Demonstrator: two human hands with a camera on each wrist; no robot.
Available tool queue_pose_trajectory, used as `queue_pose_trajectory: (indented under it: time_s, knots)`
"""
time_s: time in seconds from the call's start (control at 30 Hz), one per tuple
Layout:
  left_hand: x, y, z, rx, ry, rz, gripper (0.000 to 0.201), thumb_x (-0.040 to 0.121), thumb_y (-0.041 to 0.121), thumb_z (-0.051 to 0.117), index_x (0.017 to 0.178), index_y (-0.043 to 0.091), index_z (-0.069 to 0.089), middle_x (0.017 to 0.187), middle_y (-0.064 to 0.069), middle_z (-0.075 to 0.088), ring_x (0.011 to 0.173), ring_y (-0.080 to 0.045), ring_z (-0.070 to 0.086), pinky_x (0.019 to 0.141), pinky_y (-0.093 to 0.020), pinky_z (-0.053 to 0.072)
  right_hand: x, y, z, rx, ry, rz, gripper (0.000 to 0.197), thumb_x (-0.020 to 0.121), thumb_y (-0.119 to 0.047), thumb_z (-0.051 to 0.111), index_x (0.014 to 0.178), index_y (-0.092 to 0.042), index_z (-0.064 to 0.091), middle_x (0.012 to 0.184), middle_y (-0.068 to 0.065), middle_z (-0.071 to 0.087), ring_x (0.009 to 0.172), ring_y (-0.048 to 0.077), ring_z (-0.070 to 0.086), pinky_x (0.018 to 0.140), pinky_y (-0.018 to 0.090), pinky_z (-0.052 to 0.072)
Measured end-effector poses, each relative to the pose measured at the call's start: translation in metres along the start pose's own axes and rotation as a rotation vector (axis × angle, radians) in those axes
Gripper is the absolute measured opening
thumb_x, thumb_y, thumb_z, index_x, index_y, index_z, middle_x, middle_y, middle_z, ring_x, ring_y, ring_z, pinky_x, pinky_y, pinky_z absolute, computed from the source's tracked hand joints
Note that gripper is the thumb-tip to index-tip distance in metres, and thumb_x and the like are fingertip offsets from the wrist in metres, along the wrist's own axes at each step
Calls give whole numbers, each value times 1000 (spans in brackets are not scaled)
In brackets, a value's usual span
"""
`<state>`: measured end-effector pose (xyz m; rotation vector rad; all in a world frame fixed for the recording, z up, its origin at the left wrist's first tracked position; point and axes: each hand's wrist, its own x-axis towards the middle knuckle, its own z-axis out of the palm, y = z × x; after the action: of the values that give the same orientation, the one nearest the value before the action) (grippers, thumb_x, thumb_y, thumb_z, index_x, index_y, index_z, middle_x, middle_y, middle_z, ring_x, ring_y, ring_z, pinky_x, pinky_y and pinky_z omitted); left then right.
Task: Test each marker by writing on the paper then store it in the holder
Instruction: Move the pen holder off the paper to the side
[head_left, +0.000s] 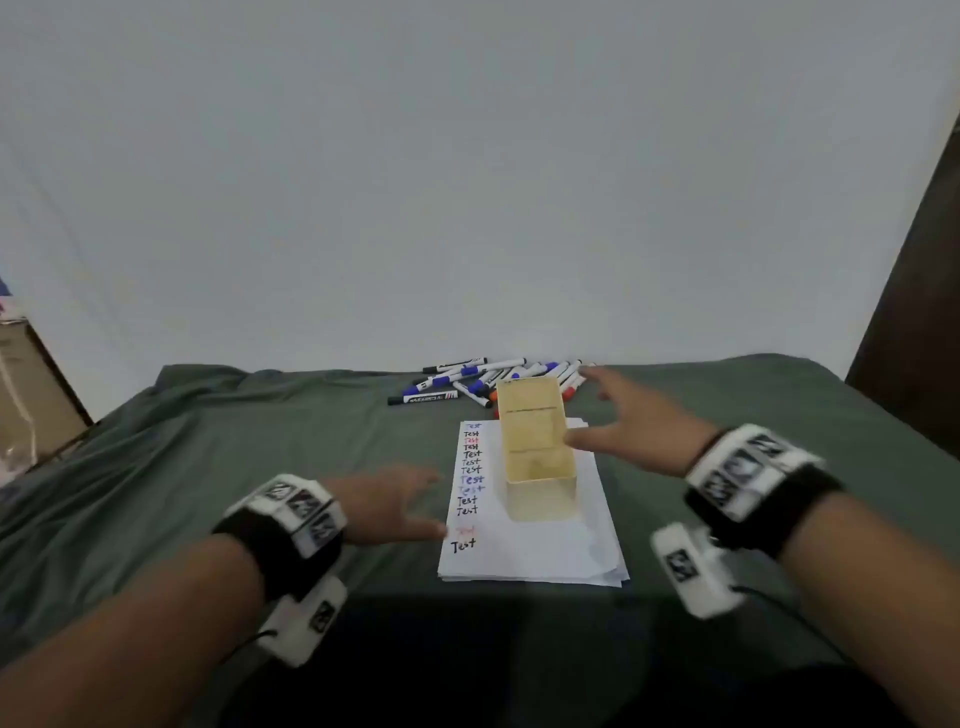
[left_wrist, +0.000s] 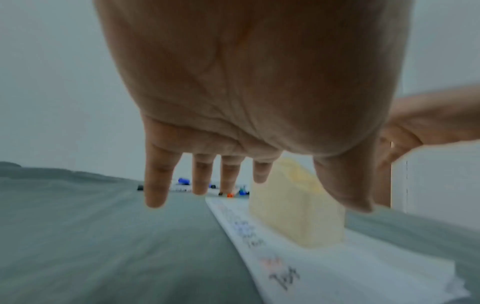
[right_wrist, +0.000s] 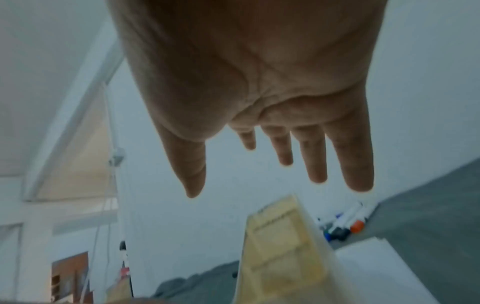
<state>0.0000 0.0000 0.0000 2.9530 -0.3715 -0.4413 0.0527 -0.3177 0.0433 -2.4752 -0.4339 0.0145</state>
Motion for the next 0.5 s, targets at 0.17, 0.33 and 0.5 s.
queue_pose_trajectory:
  time_s: [0.17,0.33,0.5]
  knots:
    - [58,21,33,91,-207,-133,123,66,85,59,155,35,-11,164,-2,-14,151,-28,-3,121,-50,8,44,-12,77,69,46,119,120,64,-60,83,156,-34,10,159,7,25,139,29,40,111,44,41]
    - [81,4,59,150,-312,-220,137,54,93,57,149,38,-24,161,-5,-26,149,-36,-14,116,-60,0,61,3,118,45,62,287,144,59,-67,81,153,-38,-24,167,9,1,143,36,36,113,44,38]
    - [92,-5,69,231,-401,-250,144,39,103,44,143,40,-34,157,-4,-35,147,-35,-21,114,-62,-4,77,12,122,127,133,257,136,54,-49,80,156,-29,-8,153,10,30,128,31,50,102,42,47]
